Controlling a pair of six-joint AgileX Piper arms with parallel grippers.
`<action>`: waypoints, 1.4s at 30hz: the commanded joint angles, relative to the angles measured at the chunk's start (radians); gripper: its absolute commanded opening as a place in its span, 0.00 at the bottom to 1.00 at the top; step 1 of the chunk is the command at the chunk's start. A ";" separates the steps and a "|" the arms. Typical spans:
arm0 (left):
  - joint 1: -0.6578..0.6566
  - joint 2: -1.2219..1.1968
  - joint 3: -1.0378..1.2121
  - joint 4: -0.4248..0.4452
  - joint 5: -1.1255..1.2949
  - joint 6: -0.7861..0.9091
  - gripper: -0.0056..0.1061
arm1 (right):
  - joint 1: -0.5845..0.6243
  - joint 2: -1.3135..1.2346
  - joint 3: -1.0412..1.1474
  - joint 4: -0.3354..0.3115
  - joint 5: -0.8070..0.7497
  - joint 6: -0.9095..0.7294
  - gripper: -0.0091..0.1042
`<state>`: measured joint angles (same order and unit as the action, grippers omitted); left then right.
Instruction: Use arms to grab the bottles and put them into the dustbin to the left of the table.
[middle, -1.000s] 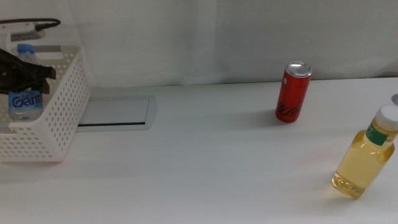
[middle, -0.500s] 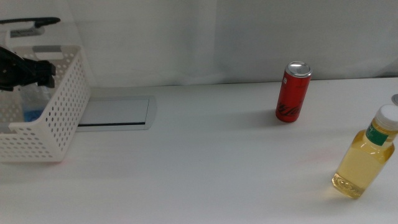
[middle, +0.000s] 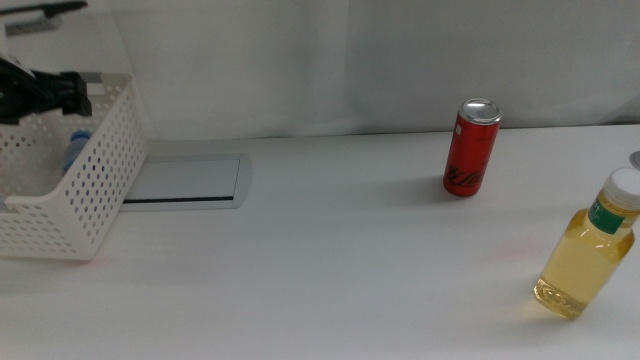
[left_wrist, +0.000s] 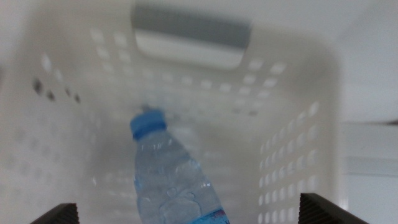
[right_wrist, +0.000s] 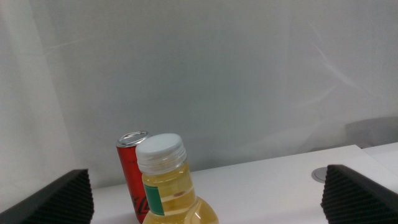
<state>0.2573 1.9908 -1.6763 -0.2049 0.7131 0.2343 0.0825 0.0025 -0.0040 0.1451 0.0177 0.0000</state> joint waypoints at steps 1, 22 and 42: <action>0.000 -0.069 -0.006 -0.016 -0.002 0.019 0.88 | -0.003 -0.031 0.040 -0.010 -0.001 0.000 0.99; -0.118 -0.616 -0.003 -0.072 0.096 0.086 0.88 | -0.003 -0.031 0.040 -0.010 -0.006 -0.008 0.99; -0.449 -1.157 0.768 -0.121 -0.146 0.195 0.88 | -0.003 -0.031 0.023 -0.010 -0.044 -0.008 0.99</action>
<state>-0.1507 0.8680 -0.9646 -0.3128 0.6027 0.4231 0.0825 0.0025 -0.0040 0.1451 -0.0125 0.0000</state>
